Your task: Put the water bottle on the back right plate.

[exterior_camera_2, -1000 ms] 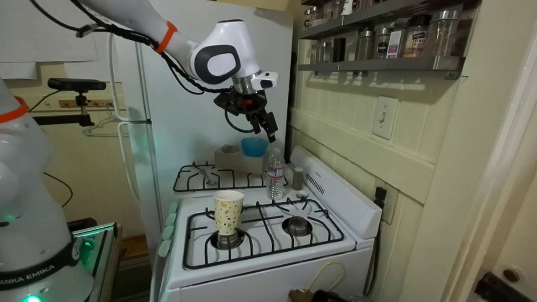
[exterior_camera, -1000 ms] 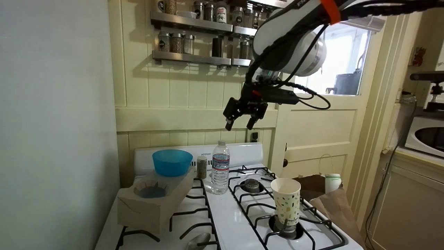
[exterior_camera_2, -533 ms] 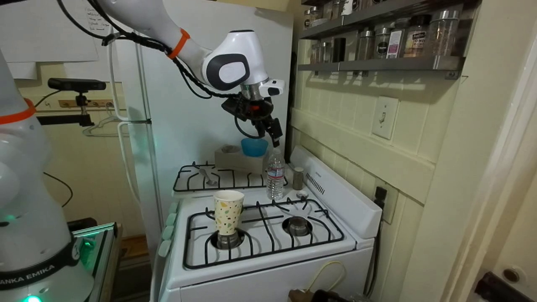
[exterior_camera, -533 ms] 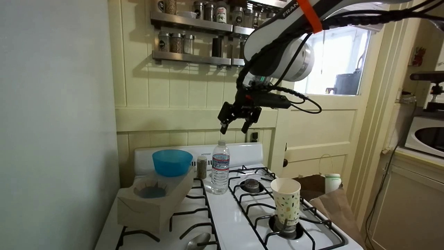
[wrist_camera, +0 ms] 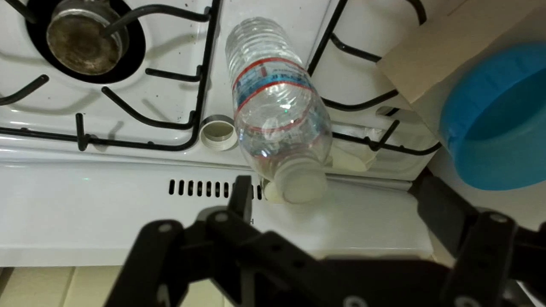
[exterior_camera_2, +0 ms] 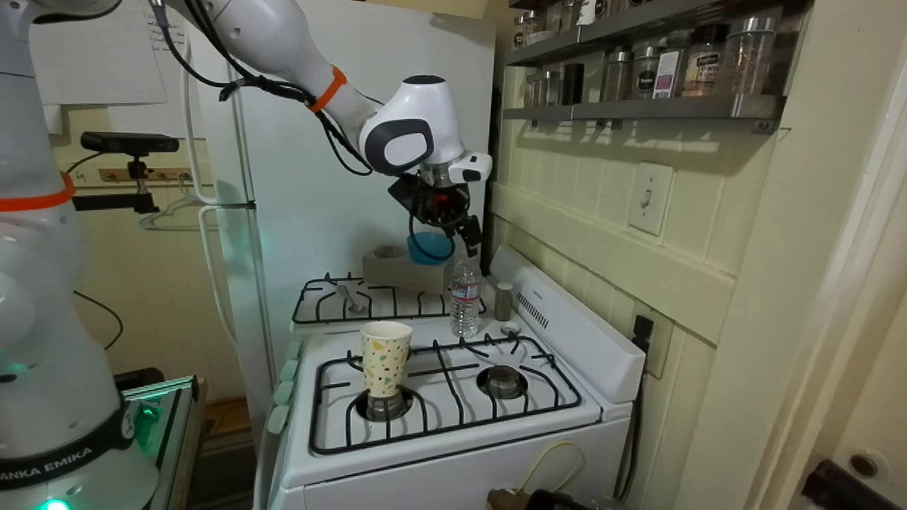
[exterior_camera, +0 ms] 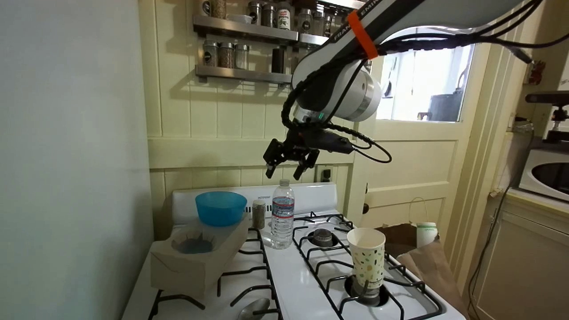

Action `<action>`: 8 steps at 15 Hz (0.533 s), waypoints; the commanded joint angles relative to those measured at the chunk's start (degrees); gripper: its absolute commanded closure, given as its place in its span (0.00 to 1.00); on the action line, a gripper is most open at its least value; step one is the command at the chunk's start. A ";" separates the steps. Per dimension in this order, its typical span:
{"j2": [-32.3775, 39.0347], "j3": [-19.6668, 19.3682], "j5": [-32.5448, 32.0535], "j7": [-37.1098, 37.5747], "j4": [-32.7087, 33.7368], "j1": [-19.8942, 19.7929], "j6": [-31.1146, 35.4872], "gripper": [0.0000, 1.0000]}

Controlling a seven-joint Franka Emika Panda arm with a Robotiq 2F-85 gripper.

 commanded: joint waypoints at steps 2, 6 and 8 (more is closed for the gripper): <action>3.07 0.20 -4.72 3.69 4.38 -0.35 -2.27 0.13; 2.38 -0.13 -11.47 9.59 6.02 0.12 -9.53 0.22; 2.48 0.11 -12.30 10.78 7.20 0.06 -12.86 0.28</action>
